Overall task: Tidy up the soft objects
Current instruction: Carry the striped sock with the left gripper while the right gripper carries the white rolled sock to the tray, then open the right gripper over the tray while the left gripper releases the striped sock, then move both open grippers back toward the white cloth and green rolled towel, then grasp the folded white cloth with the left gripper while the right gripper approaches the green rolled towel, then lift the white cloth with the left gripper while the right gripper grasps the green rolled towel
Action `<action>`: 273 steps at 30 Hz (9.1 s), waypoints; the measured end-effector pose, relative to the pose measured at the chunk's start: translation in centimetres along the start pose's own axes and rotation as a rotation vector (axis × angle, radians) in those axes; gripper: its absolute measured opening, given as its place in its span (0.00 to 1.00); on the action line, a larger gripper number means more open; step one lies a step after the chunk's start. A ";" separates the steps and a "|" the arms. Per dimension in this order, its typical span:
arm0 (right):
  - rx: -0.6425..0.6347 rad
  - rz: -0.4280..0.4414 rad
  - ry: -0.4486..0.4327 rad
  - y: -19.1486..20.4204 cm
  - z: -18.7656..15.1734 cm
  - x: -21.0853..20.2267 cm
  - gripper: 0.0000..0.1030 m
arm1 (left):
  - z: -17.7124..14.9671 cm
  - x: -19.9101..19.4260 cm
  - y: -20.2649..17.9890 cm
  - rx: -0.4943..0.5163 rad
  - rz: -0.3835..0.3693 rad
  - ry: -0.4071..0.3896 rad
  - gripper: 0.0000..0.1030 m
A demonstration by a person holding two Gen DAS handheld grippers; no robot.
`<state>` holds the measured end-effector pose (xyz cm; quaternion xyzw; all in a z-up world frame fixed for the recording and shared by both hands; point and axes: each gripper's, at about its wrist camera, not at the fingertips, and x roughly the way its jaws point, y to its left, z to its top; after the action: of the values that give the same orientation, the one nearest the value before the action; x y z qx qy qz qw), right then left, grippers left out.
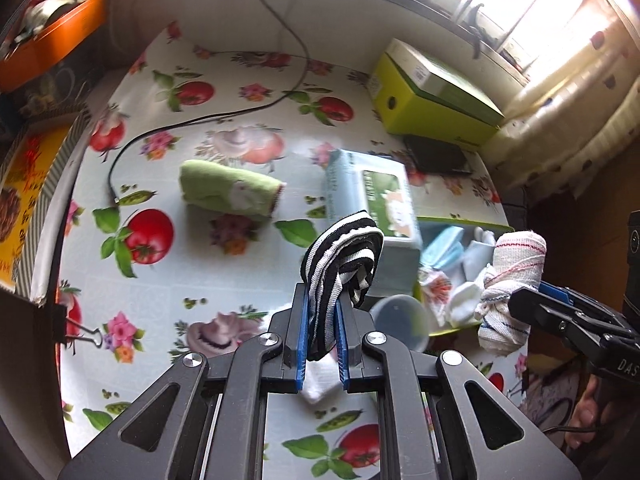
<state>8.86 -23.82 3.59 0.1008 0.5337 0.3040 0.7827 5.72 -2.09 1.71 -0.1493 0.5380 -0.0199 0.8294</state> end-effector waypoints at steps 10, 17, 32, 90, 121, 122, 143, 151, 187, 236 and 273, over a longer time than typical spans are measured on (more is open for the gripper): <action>0.045 -0.014 -0.033 -2.6 -0.6 -2.0 0.43 | 0.5 0.6 -3.7 0.061 -0.024 0.016 0.12; 0.070 -0.023 -0.041 -4.2 -1.0 -2.8 0.43 | 1.0 1.5 -6.3 0.113 -0.041 0.039 0.12; 0.158 -0.071 -0.062 -9.0 -1.9 -4.2 0.43 | 1.9 4.0 -11.6 0.223 -0.078 0.084 0.12; 0.211 -0.371 0.127 -24.8 -2.4 -1.1 0.44 | 2.7 10.9 -21.0 0.377 -0.162 0.220 0.12; 0.351 -0.290 -0.046 -24.0 -5.4 -6.3 0.46 | 0.4 16.5 -27.0 0.535 -0.222 0.344 0.36; 0.351 -0.290 -0.046 -23.9 -5.4 -6.3 0.46 | 0.5 16.3 -26.9 0.530 -0.222 0.341 0.36; 0.228 -0.260 -0.073 -16.4 -2.9 -6.6 0.46 | 2.2 8.4 -20.6 0.395 -0.146 0.160 0.36; 0.154 -0.245 -0.055 -12.5 -2.1 -5.7 0.46 | 2.1 5.8 -17.3 0.347 -0.095 0.102 0.36; -0.051 -0.133 0.058 -1.0 0.2 0.2 0.46 | 1.0 1.9 -4.4 0.125 0.052 0.030 0.36; -0.082 -0.083 0.149 0.3 -0.7 3.7 0.52 | -5.2 12.5 1.4 -0.137 0.095 0.318 0.38; -0.409 -0.100 0.249 7.8 3.9 12.6 0.52 | -2.3 7.7 9.9 -0.159 0.269 0.113 0.18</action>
<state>12.57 -9.64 -0.77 -0.1245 0.5576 0.3766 0.7292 5.60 5.31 -8.69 -0.1396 0.5988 0.1255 0.7786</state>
